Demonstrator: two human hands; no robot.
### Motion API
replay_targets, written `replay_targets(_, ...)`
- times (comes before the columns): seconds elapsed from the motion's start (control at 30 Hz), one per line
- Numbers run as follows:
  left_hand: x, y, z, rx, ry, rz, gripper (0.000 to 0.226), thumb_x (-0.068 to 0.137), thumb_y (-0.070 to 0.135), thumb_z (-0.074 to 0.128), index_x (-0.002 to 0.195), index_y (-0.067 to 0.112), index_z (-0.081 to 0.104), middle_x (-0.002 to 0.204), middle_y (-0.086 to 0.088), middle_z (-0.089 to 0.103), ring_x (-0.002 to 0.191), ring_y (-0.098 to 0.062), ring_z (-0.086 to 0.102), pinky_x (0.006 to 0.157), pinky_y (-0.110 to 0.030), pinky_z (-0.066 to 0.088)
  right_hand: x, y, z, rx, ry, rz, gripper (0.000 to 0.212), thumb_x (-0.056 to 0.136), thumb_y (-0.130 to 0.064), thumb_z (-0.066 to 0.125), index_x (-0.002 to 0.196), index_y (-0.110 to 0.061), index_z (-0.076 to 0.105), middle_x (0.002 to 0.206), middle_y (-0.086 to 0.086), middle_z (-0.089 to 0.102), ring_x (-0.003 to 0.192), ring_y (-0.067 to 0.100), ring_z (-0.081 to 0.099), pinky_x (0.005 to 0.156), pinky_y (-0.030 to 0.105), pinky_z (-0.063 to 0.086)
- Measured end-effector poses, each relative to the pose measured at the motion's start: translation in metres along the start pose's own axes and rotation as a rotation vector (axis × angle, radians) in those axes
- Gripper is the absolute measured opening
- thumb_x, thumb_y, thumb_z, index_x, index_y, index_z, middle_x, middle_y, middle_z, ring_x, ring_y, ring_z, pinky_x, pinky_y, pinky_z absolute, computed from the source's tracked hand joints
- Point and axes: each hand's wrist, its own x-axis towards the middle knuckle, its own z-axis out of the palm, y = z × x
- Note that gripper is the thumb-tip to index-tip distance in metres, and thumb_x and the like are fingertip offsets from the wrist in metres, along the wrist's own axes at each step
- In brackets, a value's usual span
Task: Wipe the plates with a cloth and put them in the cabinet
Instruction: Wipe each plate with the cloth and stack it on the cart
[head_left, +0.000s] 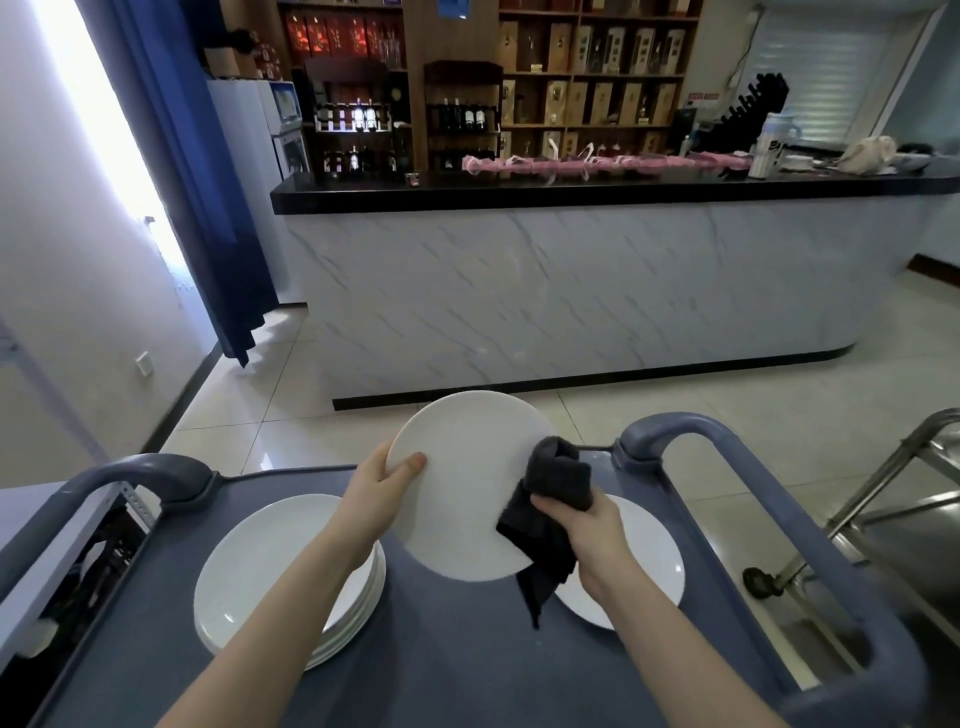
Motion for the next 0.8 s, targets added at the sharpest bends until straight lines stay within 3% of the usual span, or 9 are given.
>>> replay_targets(0.1, -0.004, -0.007, -0.003, 0.248, 0.084, -0.121, 0.033, 0.104, 0.047, 0.044, 0.132, 0.029, 0.050, 0.110, -0.011, 0.067, 0.087, -0.025, 0.069, 0.086, -0.045, 0.056, -0.005, -0.017, 0.000, -0.319, 0.134, -0.266, 0.026, 0.080, -0.020, 0.076, 0.088, -0.042, 0.064, 0.082, -0.011, 0.072, 0.083, 0.010, 0.067, 0.071, 0.029, 0.052)
replay_targets(0.2, -0.013, -0.001, 0.011, -0.023, -0.047, -0.340, 0.052, 0.099, 0.064, 0.038, 0.140, 0.032, 0.040, 0.109, -0.021, 0.068, 0.091, -0.033, 0.074, 0.076, -0.041, 0.063, -0.016, -0.019, -0.003, -0.578, 0.160, -0.490, 0.034, 0.084, -0.019, 0.069, 0.084, -0.050, 0.057, 0.072, -0.023, 0.065, 0.074, -0.001, 0.061, 0.059, 0.012, 0.039)
replay_targets(0.3, -0.008, 0.004, 0.031, -0.451, -0.070, -0.491, 0.066, 0.096, 0.065, 0.046, 0.135, 0.012, 0.041, 0.121, -0.029, 0.063, 0.106, -0.042, 0.068, 0.087, -0.048, 0.058, -0.034, -0.007, 0.000, -0.736, 0.073, -0.716, 0.035, 0.082, -0.007, 0.066, 0.106, -0.032, 0.068, 0.083, -0.017, 0.070, 0.079, 0.004, 0.061, 0.067, 0.008, 0.043)
replay_targets(0.37, -0.005, 0.001, 0.033, -0.594, -0.009, -0.558, 0.062, 0.095, 0.057, 0.057, 0.116, -0.001, 0.050, 0.105, -0.029, 0.069, 0.101, -0.043, 0.068, 0.090, -0.053, 0.055, -0.044, 0.004, 0.001, -0.815, 0.049, -0.878, 0.041, 0.074, -0.001, 0.068, 0.113, -0.016, 0.071, 0.098, -0.007, 0.073, 0.087, 0.004, 0.064, 0.079, 0.011, 0.046)
replay_targets(0.43, -0.003, -0.009, 0.029, -0.688, 0.014, -0.571, 0.040, 0.098, 0.036, 0.062, 0.101, -0.002, 0.052, 0.086, -0.019, 0.064, 0.084, -0.037, 0.067, 0.079, -0.052, 0.057, -0.048, 0.017, -0.003, -0.856, -0.018, -0.949, 0.050, 0.070, 0.002, 0.071, 0.117, -0.012, 0.069, 0.114, -0.005, 0.071, 0.104, 0.008, 0.065, 0.091, 0.020, 0.049)
replay_targets(0.5, -0.002, -0.022, 0.024, -0.719, 0.040, -0.559, 0.025, 0.100, 0.013, 0.057, 0.116, -0.005, 0.051, 0.087, -0.012, 0.053, 0.074, -0.028, 0.060, 0.062, -0.043, 0.057, -0.050, 0.026, -0.009, -0.818, -0.184, -0.881, 0.060, 0.072, 0.006, 0.073, 0.125, -0.021, 0.065, 0.129, -0.010, 0.064, 0.121, 0.000, 0.056, 0.104, 0.016, 0.040)
replay_targets(0.57, -0.003, -0.033, 0.015, -0.669, 0.078, -0.500, 0.046, 0.100, 0.005, 0.053, 0.144, 0.009, 0.040, 0.102, -0.013, 0.056, 0.079, -0.026, 0.060, 0.061, -0.038, 0.055, -0.050, 0.027, -0.014, -0.703, -0.372, -0.656, 0.068, 0.078, 0.008, 0.070, 0.126, -0.039, 0.059, 0.132, -0.022, 0.058, 0.126, -0.009, 0.048, 0.107, 0.014, 0.035)
replay_targets(0.7, -0.013, -0.045, 0.006, -0.565, -0.002, -0.355, 0.041, 0.100, 0.005, 0.055, 0.130, 0.032, 0.048, 0.130, -0.014, 0.058, 0.092, -0.030, 0.068, 0.068, -0.042, 0.058, -0.046, 0.021, -0.010, -0.497, -0.483, -0.288, 0.047, 0.084, -0.019, 0.064, 0.111, -0.058, 0.062, 0.110, -0.030, 0.067, 0.111, -0.009, 0.058, 0.091, 0.011, 0.042)
replay_targets(0.8, -0.017, -0.046, 0.012, -0.511, -0.007, -0.285, 0.027, 0.104, 0.015, 0.051, 0.125, 0.032, 0.050, 0.127, -0.016, 0.061, 0.093, -0.027, 0.070, 0.068, -0.038, 0.058, -0.049, 0.025, 0.015, -0.686, -0.582, -0.399, 0.061, 0.086, -0.015, 0.060, 0.136, -0.047, 0.048, 0.145, -0.022, 0.047, 0.140, -0.005, 0.032, 0.115, 0.016, 0.024)
